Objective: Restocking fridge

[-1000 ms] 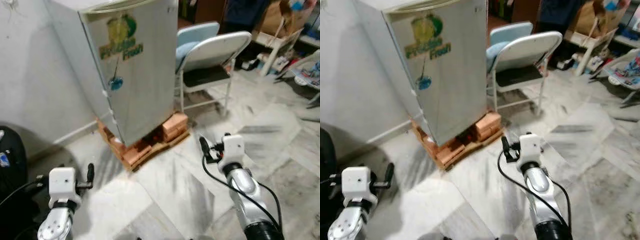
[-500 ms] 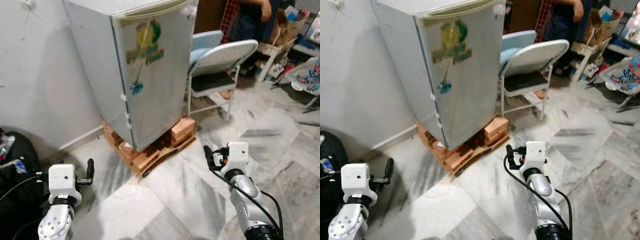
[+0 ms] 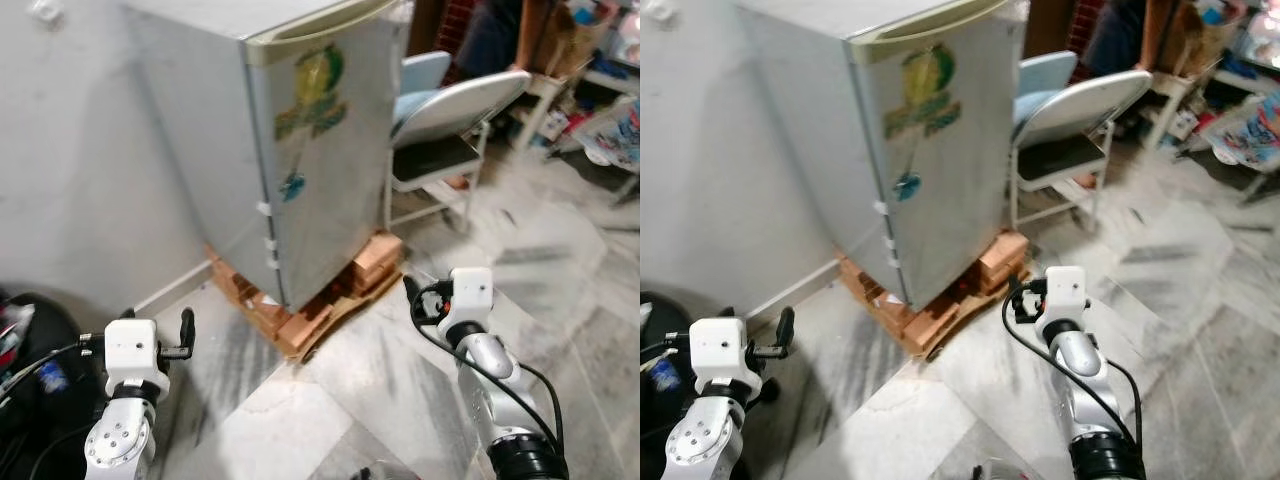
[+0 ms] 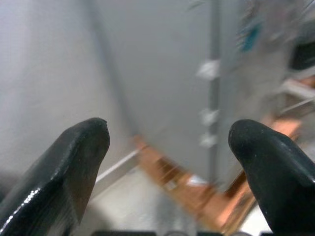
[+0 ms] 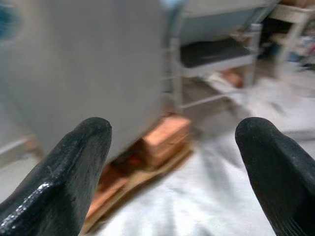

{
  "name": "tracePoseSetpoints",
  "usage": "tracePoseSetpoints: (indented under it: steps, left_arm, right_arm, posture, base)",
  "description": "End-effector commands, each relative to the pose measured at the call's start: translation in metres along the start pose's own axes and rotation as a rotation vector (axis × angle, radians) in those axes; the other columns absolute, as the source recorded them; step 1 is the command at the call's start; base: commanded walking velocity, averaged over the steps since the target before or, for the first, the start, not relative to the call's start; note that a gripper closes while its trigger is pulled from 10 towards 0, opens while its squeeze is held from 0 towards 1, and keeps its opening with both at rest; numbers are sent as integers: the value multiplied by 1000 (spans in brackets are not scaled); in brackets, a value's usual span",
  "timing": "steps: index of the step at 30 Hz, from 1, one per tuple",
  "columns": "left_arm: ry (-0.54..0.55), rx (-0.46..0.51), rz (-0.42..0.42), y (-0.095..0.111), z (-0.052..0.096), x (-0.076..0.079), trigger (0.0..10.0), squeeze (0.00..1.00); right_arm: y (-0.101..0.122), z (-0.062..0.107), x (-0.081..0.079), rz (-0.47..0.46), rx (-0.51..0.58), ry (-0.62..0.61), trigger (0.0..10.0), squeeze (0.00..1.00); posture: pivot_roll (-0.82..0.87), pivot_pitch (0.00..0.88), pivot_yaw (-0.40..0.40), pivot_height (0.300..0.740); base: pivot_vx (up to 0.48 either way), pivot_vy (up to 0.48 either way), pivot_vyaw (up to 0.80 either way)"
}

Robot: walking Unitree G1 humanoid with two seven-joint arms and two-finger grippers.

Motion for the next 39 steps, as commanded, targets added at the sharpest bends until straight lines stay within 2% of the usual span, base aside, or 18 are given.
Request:
tracePoseSetpoints:
  steps: [1,6,17,29,34,39]
  left_arm:
    - [9,-11,-9,-2,2,-4,10000,0]
    - [18,-22,12,-2,0,-5,10000,0]
    - [12,-27,16,-3,0,-2,10000,0]
    - [5,-27,-3,-1,-3,-1,10000,0]
    - [4,-24,-2,-1,-3,-2,10000,0]
    - [-2,-16,-7,0,-3,-1,10000,0]
  right_arm:
    - [6,-3,-4,7,26,12,10000,0]
    - [8,-4,-5,12,34,15,10000,0]
    - [6,-4,-10,27,37,29,10000,0]
    - [7,-7,-8,37,35,13,10000,0]
    - [6,-7,-9,39,31,14,10000,0]
    - [6,-7,-11,47,32,23,10000,0]
  posture:
    - [0,44,22,740]
    - [1,45,23,740]
    - [2,48,27,740]
    - [-4,51,31,740]
    - [-7,57,31,740]
    - [-6,58,30,740]
  base:
    - [428,0,-638]
    - [311,361,-109]
    - [0,407,0]
    - [0,0,0]
    - [0,0,-578]
    - [0,431,-800]
Point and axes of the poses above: a point about 5 cm out from each wrist's last joint towards the gripper, its own z axis pointing back from the gripper into the wrist, its own y axis along the axis of the wrist's last joint, x = y × z, the point moved 1 cm from there along -z, pointing out of the wrist towards the gripper, and after that the axes turned 2 degrees about -z, right-handed, at the moved point
